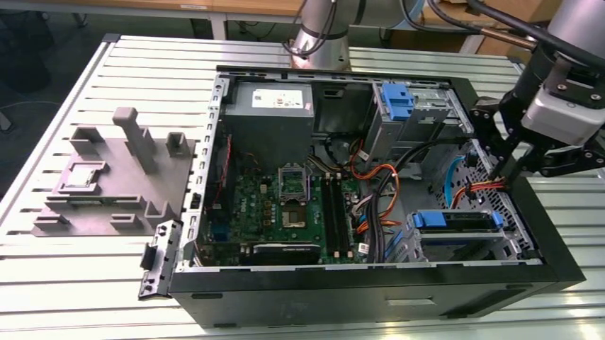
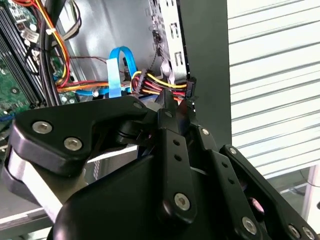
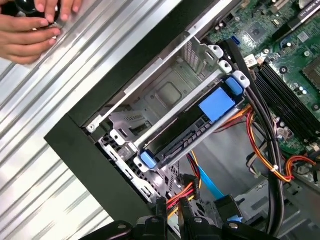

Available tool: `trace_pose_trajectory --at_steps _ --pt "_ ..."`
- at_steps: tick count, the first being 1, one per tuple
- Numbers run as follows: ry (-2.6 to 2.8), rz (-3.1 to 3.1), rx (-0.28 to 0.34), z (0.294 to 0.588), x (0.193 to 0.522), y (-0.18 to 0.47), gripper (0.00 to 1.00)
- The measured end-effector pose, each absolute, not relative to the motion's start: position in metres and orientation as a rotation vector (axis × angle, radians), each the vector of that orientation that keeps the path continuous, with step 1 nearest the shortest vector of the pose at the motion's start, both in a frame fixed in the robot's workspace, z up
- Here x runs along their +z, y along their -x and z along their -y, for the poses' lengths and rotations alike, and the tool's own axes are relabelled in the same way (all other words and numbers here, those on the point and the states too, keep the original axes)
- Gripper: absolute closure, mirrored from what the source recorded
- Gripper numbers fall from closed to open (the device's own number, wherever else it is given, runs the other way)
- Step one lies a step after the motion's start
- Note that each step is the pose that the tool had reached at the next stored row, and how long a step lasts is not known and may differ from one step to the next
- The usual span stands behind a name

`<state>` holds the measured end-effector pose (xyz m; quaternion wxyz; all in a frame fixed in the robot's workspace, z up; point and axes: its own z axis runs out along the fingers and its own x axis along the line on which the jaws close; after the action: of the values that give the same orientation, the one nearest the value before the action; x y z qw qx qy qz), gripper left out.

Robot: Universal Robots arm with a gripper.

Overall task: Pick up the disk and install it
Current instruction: 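Insert the first disk wire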

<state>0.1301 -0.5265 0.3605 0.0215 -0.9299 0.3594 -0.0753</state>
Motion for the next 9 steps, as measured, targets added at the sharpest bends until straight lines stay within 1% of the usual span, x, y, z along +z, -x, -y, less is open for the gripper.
trace_pose_trajectory --at_steps 9 --pt "2.905 -1.078 -0.243 0.5265 0.3605 -0.1303 0.76"
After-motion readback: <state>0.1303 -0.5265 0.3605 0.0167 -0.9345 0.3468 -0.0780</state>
